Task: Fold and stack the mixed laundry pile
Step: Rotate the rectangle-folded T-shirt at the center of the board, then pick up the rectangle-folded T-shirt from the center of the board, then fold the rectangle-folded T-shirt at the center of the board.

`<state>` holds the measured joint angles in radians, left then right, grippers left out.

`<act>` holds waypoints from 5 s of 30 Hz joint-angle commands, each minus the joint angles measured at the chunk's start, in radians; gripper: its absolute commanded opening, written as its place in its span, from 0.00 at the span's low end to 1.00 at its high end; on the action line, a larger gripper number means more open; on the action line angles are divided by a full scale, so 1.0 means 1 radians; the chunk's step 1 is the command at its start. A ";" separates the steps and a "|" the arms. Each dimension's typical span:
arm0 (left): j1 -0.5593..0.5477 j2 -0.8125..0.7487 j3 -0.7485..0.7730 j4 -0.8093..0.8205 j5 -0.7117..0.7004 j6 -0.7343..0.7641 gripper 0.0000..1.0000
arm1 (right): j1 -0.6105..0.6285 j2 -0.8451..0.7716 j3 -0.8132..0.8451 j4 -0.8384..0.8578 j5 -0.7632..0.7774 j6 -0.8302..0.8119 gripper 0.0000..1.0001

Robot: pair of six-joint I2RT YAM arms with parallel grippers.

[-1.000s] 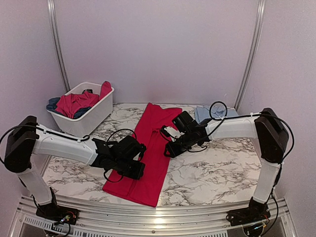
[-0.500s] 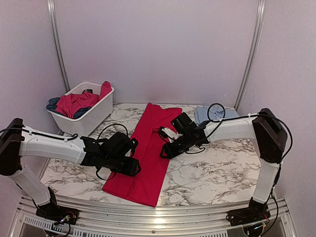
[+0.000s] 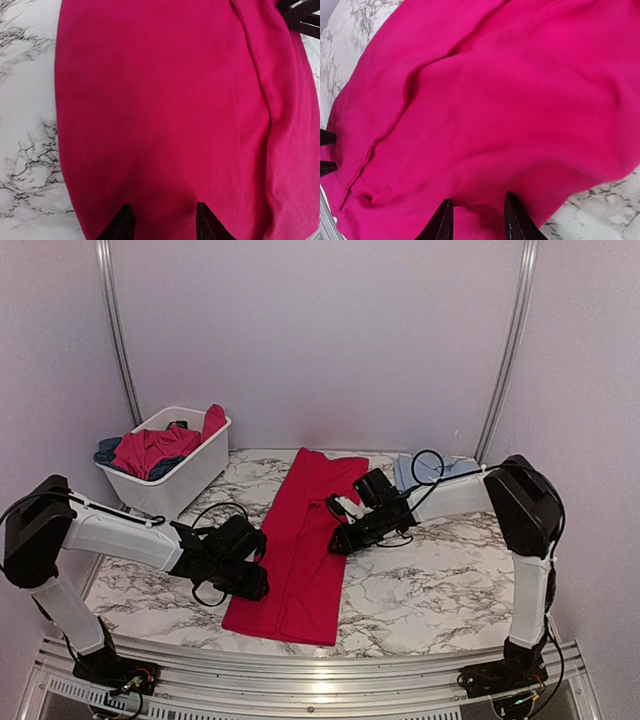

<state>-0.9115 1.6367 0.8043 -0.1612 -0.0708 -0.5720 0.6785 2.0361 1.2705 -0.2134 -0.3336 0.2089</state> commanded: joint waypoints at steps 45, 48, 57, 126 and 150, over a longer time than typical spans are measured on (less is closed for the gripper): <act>-0.270 -0.097 -0.232 0.338 0.129 -0.284 0.46 | 0.103 -0.609 -0.695 0.028 -0.128 0.260 0.37; -0.270 -0.074 -0.218 0.340 0.132 -0.277 0.43 | 0.111 -0.601 -0.706 0.061 -0.150 0.271 0.34; -0.285 -0.091 -0.188 0.274 0.140 -0.226 0.03 | 0.184 -0.642 -0.691 0.066 -0.138 0.297 0.10; 0.168 0.233 0.318 0.261 0.121 0.238 0.00 | -0.192 -0.172 -0.122 0.120 -0.055 -0.014 0.00; 0.252 0.201 0.312 0.321 0.167 0.188 0.53 | -0.245 -0.149 -0.017 0.039 -0.080 -0.009 0.46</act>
<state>-0.6682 1.9484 1.1576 0.1295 0.0971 -0.3733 0.4473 1.9553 1.2152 -0.1371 -0.3828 0.2039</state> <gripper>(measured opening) 0.480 0.433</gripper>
